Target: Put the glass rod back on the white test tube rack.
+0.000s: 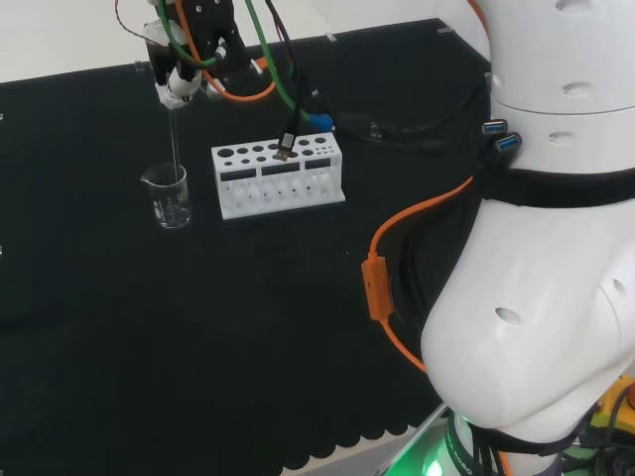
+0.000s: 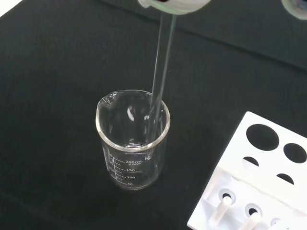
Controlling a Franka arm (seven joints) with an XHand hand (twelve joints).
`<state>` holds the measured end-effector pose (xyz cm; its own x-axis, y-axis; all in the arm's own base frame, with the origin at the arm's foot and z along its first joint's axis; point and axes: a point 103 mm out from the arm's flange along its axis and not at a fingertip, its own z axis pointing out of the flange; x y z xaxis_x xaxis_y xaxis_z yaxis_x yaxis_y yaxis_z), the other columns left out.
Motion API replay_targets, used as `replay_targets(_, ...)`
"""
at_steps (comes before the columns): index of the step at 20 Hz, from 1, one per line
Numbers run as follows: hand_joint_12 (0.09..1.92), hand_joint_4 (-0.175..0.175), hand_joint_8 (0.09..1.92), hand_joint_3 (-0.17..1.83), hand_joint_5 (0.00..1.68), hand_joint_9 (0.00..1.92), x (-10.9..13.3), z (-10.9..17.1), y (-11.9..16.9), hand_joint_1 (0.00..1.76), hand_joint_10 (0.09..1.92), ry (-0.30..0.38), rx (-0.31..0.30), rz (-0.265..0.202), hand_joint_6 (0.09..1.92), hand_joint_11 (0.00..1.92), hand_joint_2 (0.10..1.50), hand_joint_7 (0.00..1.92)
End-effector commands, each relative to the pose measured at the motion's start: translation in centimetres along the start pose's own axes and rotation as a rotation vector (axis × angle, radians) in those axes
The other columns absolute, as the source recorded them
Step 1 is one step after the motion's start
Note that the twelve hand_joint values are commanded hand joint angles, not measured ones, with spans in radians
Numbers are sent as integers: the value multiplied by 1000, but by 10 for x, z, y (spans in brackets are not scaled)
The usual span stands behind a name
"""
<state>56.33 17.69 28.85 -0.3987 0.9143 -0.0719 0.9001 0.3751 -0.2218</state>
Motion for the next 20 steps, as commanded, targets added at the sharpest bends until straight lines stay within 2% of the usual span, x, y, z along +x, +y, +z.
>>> replay_targets(1, 613, -175, 246, -175, 1419, 1912, 3, -4, -2, 1323, 91, 3, -5, 2, 236, 1672, 1026, 1464)
replay_targets(3, 613, -175, 243, -175, 1419, 1912, 9, -9, -2, 1323, 91, -13, -3, 2, 236, 1672, 1026, 1465)
replay_targets(12, 611, -175, 234, -175, 1419, 1913, 9, -19, -6, 1323, 89, -1, -29, 6, 236, 1673, 1026, 1469)
replay_targets(20, 610, -175, 227, -175, 1420, 1914, 6, -40, -23, 1323, 88, 8, -59, 22, 236, 1673, 1025, 1473)
